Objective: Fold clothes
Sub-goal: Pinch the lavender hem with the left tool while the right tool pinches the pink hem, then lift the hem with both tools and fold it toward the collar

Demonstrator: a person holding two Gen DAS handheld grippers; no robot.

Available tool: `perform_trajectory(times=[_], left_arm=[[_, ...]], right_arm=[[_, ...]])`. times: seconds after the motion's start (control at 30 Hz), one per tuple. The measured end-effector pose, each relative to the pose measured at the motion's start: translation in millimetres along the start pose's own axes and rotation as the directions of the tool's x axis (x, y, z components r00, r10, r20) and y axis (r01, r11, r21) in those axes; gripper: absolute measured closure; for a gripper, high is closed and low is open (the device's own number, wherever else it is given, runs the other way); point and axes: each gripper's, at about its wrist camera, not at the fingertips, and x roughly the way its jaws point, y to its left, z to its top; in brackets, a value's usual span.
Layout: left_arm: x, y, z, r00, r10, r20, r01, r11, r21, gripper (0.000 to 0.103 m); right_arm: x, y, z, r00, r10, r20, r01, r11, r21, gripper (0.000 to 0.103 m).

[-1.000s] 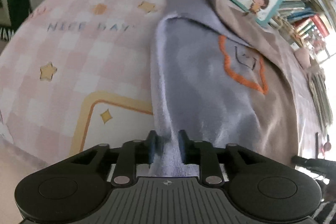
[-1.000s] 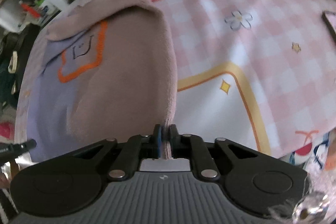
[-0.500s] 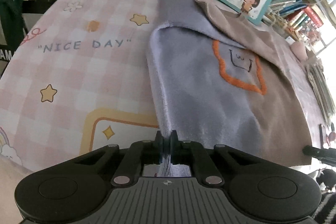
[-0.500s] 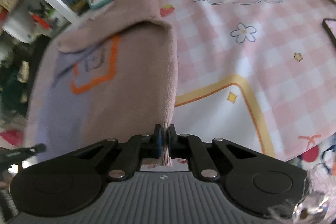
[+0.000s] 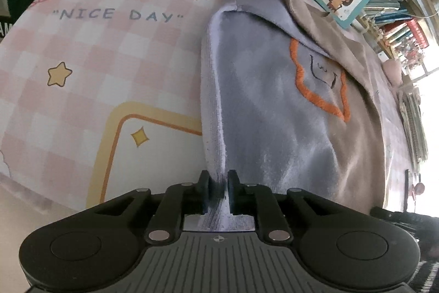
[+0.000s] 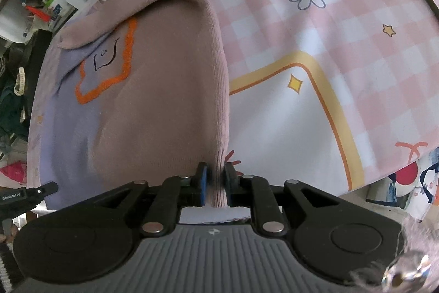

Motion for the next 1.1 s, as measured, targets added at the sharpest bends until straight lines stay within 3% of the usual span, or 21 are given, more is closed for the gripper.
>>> perform_trajectory(times=[0.3,0.5,0.8,0.97,1.1], left_arm=[[-5,3,-10,1.0,-0.014,0.024,0.014,1.0,0.001,0.098],[-16,7,-18,0.996,-0.082,-0.031,0.083,0.996,0.031,0.098],[-25,20,-41,0.986,-0.105,-0.128,0.108,0.994,0.018,0.099],[-32,21,-33,0.982,-0.163,-0.095,0.163,0.987,-0.014,0.099],[-41,22,-22,0.976,-0.214,-0.034,0.212,0.976,-0.055,0.099]], right_arm=[[-7,1,-7,1.0,0.026,0.018,-0.026,1.0,-0.008,0.096],[-21,-4,-19,0.999,0.041,0.017,-0.042,0.998,0.044,0.096],[-30,-19,-51,0.996,0.054,-0.065,-0.044,0.988,0.148,0.096],[-30,-11,-48,0.993,0.079,-0.089,-0.066,0.987,0.144,0.096],[-43,-3,-27,0.985,0.174,-0.02,-0.169,0.974,0.148,0.096]])
